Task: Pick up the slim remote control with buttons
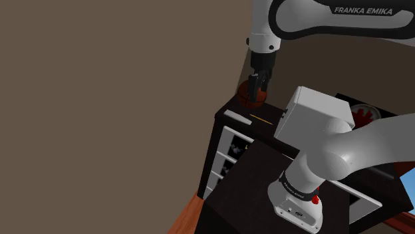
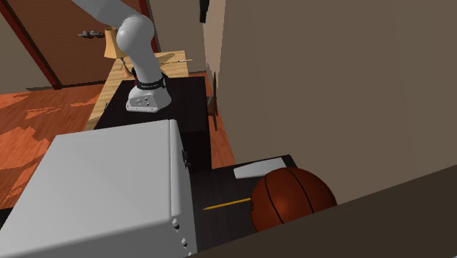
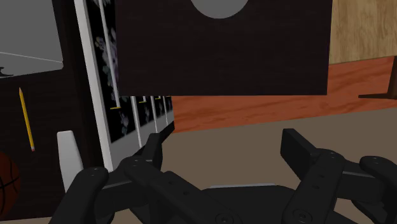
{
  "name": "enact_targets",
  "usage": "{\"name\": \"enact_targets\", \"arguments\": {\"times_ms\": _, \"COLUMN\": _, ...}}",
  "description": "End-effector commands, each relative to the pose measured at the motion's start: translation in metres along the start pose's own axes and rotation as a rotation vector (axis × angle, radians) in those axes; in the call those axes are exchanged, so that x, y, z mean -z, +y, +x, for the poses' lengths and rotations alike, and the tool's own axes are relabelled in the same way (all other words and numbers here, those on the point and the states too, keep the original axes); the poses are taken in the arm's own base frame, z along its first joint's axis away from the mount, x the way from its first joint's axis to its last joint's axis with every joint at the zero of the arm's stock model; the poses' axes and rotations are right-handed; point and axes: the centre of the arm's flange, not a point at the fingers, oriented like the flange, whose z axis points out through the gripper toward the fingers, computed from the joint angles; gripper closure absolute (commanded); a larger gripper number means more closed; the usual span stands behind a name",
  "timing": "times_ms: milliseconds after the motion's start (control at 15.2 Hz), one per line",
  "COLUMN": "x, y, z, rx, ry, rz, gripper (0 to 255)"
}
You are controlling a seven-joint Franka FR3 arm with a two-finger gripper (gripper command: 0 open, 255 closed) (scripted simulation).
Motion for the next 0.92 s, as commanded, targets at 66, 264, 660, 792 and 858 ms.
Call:
{"name": "enact_targets", "arguments": {"times_ms": 66, "x": -0.009, "y": 0.009, "z": 0.003, "rx": 0.003, "ry": 0.005, "rz": 0.002, "gripper": 0}}
{"name": "enact_targets", "arguments": {"times_ms": 264, "x": -0.035, "y": 0.037, "z": 0.014, "rx": 0.011, "ry": 0.020, "rz": 0.008, "gripper": 0}}
{"name": "enact_targets", "arguments": {"times_ms": 660, "x": -0.088, "y": 0.091, "z": 0.037, "rx": 0.027, "ry": 0.050, "rz": 0.019, "gripper": 0}}
{"name": "enact_targets", "arguments": {"times_ms": 792, "x": -0.105, "y": 0.109, "z": 0.046, "rx": 0.032, "ry": 0.060, "rz": 0.023, "gripper": 0}}
{"name": "enact_targets", "arguments": {"times_ms": 858, "x": -0.114, "y": 0.118, "z": 0.050, "rx": 0.035, "ry": 0.065, "rz": 0.025, "gripper": 0}}
